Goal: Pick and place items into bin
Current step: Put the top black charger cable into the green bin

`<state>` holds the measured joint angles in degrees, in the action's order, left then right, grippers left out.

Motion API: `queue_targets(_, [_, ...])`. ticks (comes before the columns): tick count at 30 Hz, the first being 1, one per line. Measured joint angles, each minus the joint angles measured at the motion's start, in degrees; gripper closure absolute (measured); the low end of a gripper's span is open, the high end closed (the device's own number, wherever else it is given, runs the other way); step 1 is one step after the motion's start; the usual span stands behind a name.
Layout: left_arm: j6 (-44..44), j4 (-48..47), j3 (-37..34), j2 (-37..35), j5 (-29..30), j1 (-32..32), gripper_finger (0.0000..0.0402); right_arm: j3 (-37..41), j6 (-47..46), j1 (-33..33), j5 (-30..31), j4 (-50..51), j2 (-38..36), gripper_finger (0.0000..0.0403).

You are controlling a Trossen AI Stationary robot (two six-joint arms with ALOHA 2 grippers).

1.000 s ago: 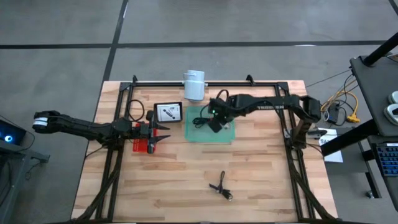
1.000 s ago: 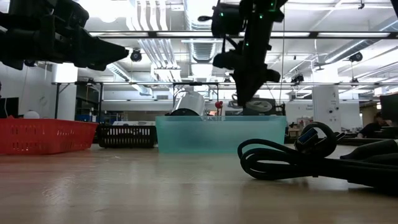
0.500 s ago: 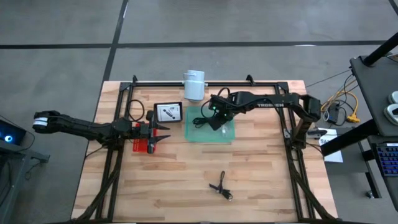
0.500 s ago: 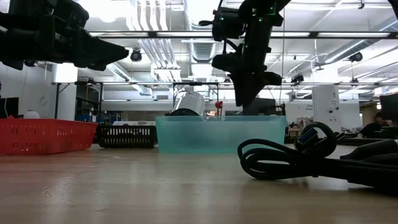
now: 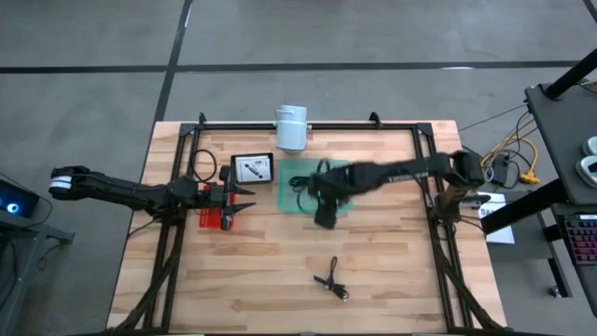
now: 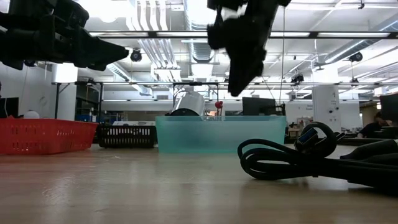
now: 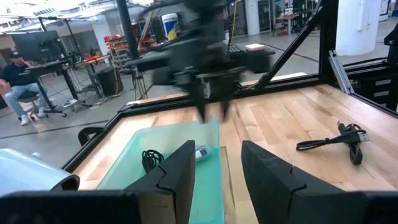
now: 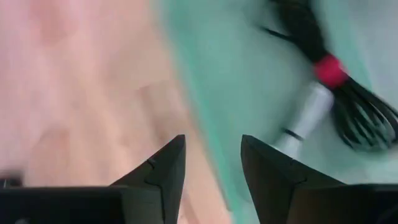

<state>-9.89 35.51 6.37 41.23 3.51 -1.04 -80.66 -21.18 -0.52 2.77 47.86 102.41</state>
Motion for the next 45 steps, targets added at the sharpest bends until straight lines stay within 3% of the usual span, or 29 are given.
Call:
queue_targets(8, [0.0,0.0,0.0,0.0,0.0,0.0,0.0286,0.4,19.5,14.1,0.1,0.4,0.0,0.0275])
queue_targets(14, [0.0,0.0,0.0,0.0,0.0,0.0,0.0286,1.1,29.9,21.2,0.2,0.1,0.1,0.0282])
queue_targets(32, [0.0,0.0,0.0,0.0,0.0,0.0,0.0286,11.2,24.4,25.3,-0.2,-16.2,0.1,0.0259])
queue_targets(45, [0.0,0.0,0.0,0.0,0.0,0.0,0.0286,20.3,24.2,25.5,-2.8,-29.9,0.2,0.0273])
